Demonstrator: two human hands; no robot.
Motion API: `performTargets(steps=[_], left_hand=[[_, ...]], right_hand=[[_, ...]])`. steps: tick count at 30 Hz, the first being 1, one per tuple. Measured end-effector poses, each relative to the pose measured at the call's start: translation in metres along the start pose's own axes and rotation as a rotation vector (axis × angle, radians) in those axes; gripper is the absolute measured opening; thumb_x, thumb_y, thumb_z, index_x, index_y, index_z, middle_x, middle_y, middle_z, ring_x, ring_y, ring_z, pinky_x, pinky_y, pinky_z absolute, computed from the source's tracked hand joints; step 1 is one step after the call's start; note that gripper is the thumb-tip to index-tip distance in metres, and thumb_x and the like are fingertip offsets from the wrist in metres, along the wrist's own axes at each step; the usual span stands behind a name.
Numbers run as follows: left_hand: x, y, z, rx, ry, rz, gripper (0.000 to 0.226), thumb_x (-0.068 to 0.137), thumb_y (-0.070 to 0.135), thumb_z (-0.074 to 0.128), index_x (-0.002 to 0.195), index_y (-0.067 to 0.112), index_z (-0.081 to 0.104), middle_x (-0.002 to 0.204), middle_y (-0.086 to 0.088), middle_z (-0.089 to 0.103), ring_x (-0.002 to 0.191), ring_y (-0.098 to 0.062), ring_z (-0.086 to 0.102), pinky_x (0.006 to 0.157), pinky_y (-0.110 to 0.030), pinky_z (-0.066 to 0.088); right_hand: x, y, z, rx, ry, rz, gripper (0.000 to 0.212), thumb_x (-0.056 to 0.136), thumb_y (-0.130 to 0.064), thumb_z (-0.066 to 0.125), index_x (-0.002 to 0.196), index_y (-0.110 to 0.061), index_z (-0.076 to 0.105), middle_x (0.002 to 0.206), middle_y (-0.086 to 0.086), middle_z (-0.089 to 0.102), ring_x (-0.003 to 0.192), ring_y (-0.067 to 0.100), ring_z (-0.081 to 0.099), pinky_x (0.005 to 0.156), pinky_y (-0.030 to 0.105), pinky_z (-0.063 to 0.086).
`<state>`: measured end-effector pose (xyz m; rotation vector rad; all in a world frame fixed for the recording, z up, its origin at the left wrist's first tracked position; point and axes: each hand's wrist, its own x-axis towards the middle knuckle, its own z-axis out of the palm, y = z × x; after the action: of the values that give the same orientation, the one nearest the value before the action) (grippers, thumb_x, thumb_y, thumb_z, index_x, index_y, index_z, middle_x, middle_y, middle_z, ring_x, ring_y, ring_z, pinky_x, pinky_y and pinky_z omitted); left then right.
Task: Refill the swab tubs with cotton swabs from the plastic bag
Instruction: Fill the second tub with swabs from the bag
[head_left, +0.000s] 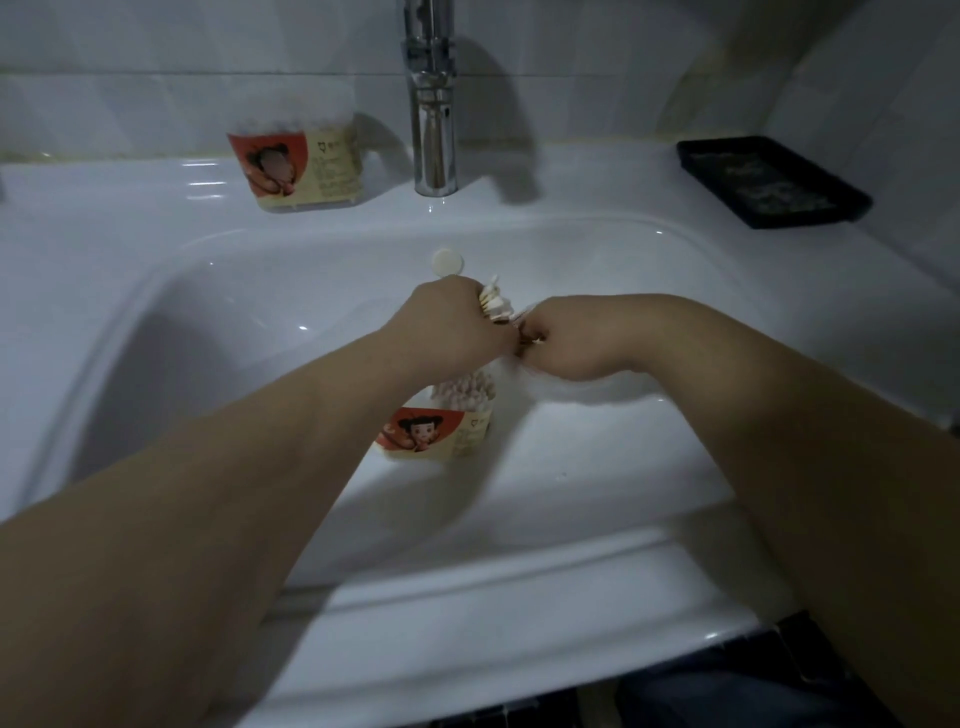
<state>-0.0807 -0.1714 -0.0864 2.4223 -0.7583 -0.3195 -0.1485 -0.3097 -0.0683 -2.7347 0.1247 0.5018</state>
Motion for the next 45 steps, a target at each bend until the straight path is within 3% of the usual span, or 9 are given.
performTargets(steps=[8,12,15,19,25,31,37,41,45], left_hand=[[0.003,-0.004,-0.001,-0.01,0.037,-0.09,0.02,0.086,0.034,0.069,0.081,0.017,0.058,0.081,-0.001,0.06,0.069,-0.012,0.054,0.052,-0.026,0.039],[0.005,-0.005,-0.004,-0.055,0.046,-0.112,0.02,0.086,0.034,0.067,0.087,0.015,0.065,0.083,-0.002,0.065,0.075,-0.016,0.061,0.052,-0.026,0.04],[0.006,-0.008,-0.004,-0.075,0.041,-0.133,0.017,0.085,0.028,0.065,0.093,0.014,0.071,0.091,-0.003,0.073,0.082,-0.018,0.065,0.059,-0.027,0.049],[0.005,-0.008,-0.005,-0.118,0.011,-0.13,0.014,0.083,0.024,0.067,0.092,0.015,0.071,0.085,0.002,0.077,0.075,-0.013,0.065,0.055,-0.024,0.046],[0.005,-0.012,-0.002,-0.005,0.003,-0.12,0.021,0.083,0.031,0.069,0.096,0.015,0.07,0.094,-0.004,0.071,0.084,-0.017,0.063,0.066,-0.026,0.049],[0.004,-0.01,-0.001,-0.05,-0.014,-0.122,0.026,0.085,0.035,0.068,0.097,0.012,0.071,0.089,-0.004,0.069,0.075,-0.017,0.061,0.062,-0.028,0.048],[0.004,-0.002,-0.004,-0.413,0.064,-0.144,0.022,0.087,0.034,0.068,0.086,0.013,0.065,0.074,-0.004,0.059,0.065,-0.02,0.055,0.059,-0.03,0.044],[0.001,0.006,-0.006,-0.731,0.043,-0.161,0.027,0.092,0.038,0.069,0.1,0.013,0.071,0.077,0.002,0.056,0.058,-0.013,0.049,0.048,-0.024,0.037],[0.002,0.005,-0.007,-0.88,0.049,-0.171,0.025,0.093,0.037,0.071,0.087,0.013,0.065,0.068,0.001,0.054,0.05,-0.011,0.043,0.045,-0.023,0.032]], right_hand=[[-0.004,-0.004,-0.007,0.034,0.122,-0.019,0.038,0.098,-0.018,0.056,0.061,-0.021,0.065,0.06,-0.002,0.056,0.061,0.018,0.048,0.056,0.029,0.037],[-0.007,-0.003,-0.013,0.086,0.287,-0.044,0.019,0.091,-0.023,0.066,0.097,-0.027,0.084,0.076,-0.013,0.073,0.068,0.004,0.061,0.06,0.016,0.045],[-0.008,0.002,-0.021,0.201,0.445,-0.039,0.018,0.088,-0.022,0.071,0.1,-0.029,0.083,0.074,-0.023,0.069,0.071,-0.01,0.063,0.061,0.003,0.043],[-0.007,0.009,-0.025,0.351,0.55,0.006,0.014,0.082,-0.021,0.077,0.091,-0.031,0.083,0.07,-0.022,0.071,0.072,-0.006,0.068,0.068,0.014,0.051],[-0.006,0.012,-0.027,0.849,0.578,0.08,0.008,0.085,-0.003,0.078,0.081,-0.01,0.078,0.069,0.011,0.071,0.058,0.016,0.063,0.065,0.031,0.063],[-0.003,0.016,-0.026,0.808,0.539,0.055,0.007,0.09,-0.009,0.075,0.084,-0.013,0.077,0.068,0.004,0.073,0.058,0.01,0.063,0.063,0.027,0.061],[0.003,0.017,-0.024,0.775,0.536,0.061,0.023,0.09,-0.002,0.062,0.09,-0.022,0.076,0.084,0.007,0.076,0.069,0.015,0.067,0.065,0.028,0.059],[0.001,0.012,-0.021,0.877,0.468,-0.027,0.025,0.094,-0.001,0.064,0.11,-0.016,0.075,0.088,0.005,0.078,0.072,0.011,0.068,0.067,0.027,0.059],[-0.001,0.007,-0.016,0.823,0.402,-0.128,0.031,0.095,0.0,0.06,0.104,-0.025,0.076,0.091,0.001,0.079,0.073,0.01,0.07,0.069,0.028,0.059]])
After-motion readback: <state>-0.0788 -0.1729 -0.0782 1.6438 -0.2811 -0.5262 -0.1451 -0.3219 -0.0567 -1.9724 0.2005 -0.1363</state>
